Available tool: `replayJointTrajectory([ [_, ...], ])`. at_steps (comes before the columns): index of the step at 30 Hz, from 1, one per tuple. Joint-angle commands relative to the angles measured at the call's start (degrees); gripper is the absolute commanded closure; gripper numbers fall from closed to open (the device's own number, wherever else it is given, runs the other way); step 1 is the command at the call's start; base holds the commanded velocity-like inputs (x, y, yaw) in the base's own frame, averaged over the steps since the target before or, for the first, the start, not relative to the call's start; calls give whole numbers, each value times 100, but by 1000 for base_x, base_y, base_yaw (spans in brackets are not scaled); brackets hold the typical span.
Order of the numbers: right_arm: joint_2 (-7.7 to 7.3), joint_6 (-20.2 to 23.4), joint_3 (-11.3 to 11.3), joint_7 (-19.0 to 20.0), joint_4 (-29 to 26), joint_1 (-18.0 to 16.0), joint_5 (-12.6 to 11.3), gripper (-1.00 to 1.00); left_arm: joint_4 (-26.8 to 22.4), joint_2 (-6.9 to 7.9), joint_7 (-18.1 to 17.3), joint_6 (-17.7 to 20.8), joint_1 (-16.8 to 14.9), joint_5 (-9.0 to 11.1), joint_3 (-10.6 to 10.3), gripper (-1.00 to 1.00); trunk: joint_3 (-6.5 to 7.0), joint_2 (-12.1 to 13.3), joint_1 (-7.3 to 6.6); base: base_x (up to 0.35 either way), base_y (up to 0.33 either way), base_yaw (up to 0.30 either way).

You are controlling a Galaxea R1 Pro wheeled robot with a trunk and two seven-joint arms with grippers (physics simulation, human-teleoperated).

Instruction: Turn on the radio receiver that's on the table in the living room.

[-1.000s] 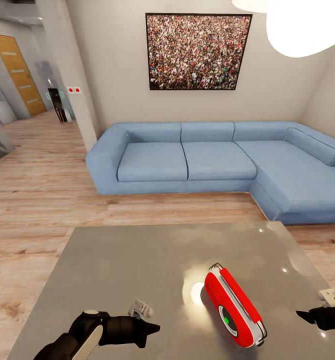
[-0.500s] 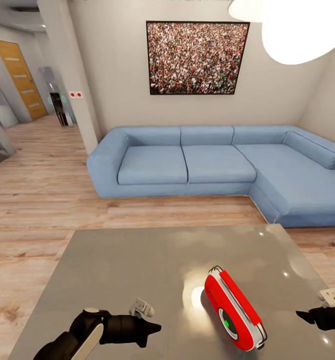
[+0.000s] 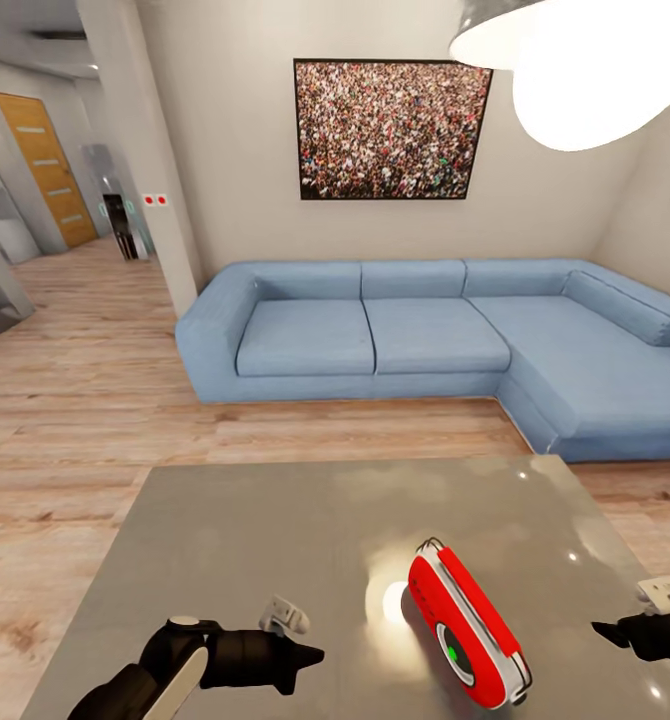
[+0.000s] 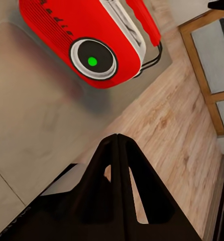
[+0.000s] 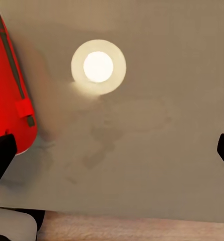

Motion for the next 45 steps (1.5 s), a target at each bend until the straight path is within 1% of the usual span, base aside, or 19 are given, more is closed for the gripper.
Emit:
replayJointTrajectory([
  [1, 0, 1, 0, 0, 0, 0, 0, -100, 0, -2, 0, -1, 0, -1, 3, 100, 27, 42, -23, 0, 0, 0],
  [5, -1, 2, 0, 0, 0, 0, 0, -100, -1, -5, 0, -1, 0, -1, 6, 100, 130, 202, -110, 0, 0, 0],
  [12, -1, 5, 0, -7, 0, 0, 0, -100, -1, -6, -6, -1, 0, -1, 9, 100, 181, 202, -110, 0, 0, 0],
  [23, -1, 7, 0, 0, 0, 0, 0, -100, 7, 2, -8, -1, 0, 8, 12, 100, 190, 202, -110, 0, 0, 0],
  [28, -2, 7, 0, 0, 0, 0, 0, -100, 8, -4, -9, -1, 0, 8, 8, 100, 280, 403, -220, 0, 0, 0],
  [32, -10, 7, -3, -7, 24, 0, 0, -100, 8, 0, -9, -1, 0, 6, 8, 100, 280, 403, -220, 0, 0, 0],
  [36, -28, -4, -112, -69, 371, 0, 6, -100, 55, 15, 1, -24, 0, 8, 3, 100, 280, 403, -220, 0, 0, 0],
  [38, -72, -42, -193, -185, 624, 0, 25, -100, 166, 36, 5, -51, 0, 10, 1, 100, 280, 403, -220, 0, 0, 0],
  [40, -131, -246, -250, -481, 1005, 0, 127, -100, 445, 91, 12, -92, 0, 15, -6, 100, 280, 403, -220, 0, 0, 0],
  [42, -148, -413, -265, -687, 1249, 0, 198, -100, 623, 120, 14, -167, 0, 16, -7, 100, 280, 403, -220, 0, 0, 0],
  [44, -171, -843, -283, -1160, 1907, 0, 297, -100, 1030, 161, 15, -510, 5, 21, -9, 100, 280, 403, -220, 0, 0, 0],
  [45, -181, -973, -286, -1285, 2105, 0, 313, -100, 1145, 166, 13, -623, 13, 22, -9, 100, 280, 403, -220, 0, 0, 0],
])
